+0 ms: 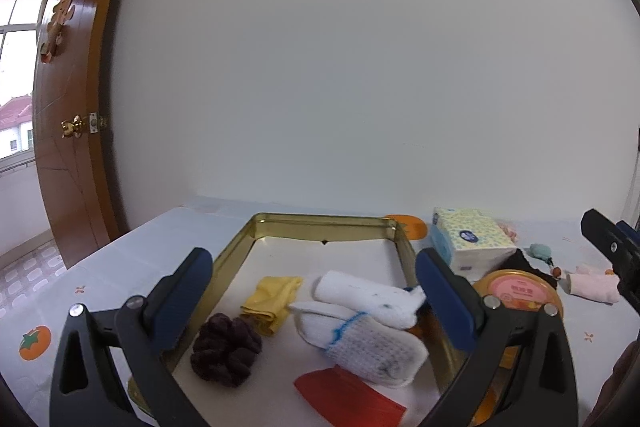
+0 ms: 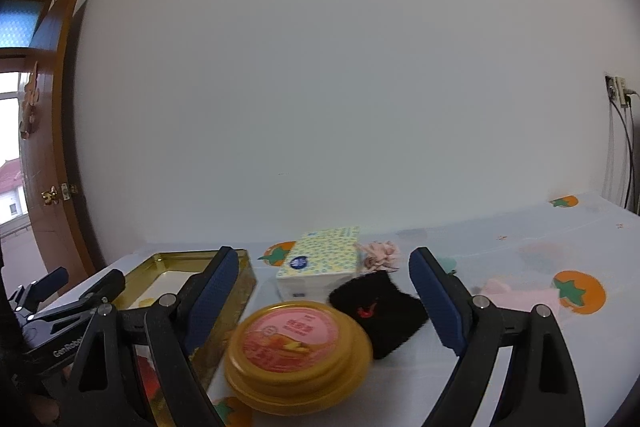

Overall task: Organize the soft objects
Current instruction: 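Move the right tool back toward the pink towel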

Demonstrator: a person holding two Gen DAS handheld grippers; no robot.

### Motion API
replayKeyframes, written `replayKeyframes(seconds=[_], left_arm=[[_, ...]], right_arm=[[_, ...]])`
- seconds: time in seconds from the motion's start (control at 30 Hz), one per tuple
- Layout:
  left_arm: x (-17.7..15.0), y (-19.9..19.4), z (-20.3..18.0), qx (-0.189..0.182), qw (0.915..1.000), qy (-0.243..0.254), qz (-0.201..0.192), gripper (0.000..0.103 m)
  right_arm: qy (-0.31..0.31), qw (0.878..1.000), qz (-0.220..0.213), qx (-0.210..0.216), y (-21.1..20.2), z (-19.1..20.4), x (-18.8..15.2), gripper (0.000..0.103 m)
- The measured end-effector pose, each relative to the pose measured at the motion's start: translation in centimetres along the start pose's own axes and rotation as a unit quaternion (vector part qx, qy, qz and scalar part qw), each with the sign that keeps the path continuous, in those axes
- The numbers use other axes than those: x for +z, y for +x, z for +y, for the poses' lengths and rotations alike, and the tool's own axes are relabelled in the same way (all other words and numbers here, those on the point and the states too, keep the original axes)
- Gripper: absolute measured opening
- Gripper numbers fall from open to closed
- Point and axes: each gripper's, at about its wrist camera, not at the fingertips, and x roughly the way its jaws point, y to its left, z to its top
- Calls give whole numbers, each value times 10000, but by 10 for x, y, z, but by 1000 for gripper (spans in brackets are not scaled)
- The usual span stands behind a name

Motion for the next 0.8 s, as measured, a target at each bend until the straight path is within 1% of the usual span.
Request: replayKeyframes(seconds=[0.2,0.33,0.57,0.8], left_arm=[[-1,-5,-13,-167,9999,-4,26,103],[-3,-11,-26,-346,9994,28,28,103],[-6,-18,-52,-723,9973,92,76,103],[-7,-24,-88,-1034,9940,325,114,103]], right_arm=[[-51,9998,-32,-168,-2,-22,2,89],[-81,9994,-26,-329,-3,-42,4,89],[13,9974,-4,-727,-9,-93,10,89],[206,9929,45,-1168,-16,-141,16,89]])
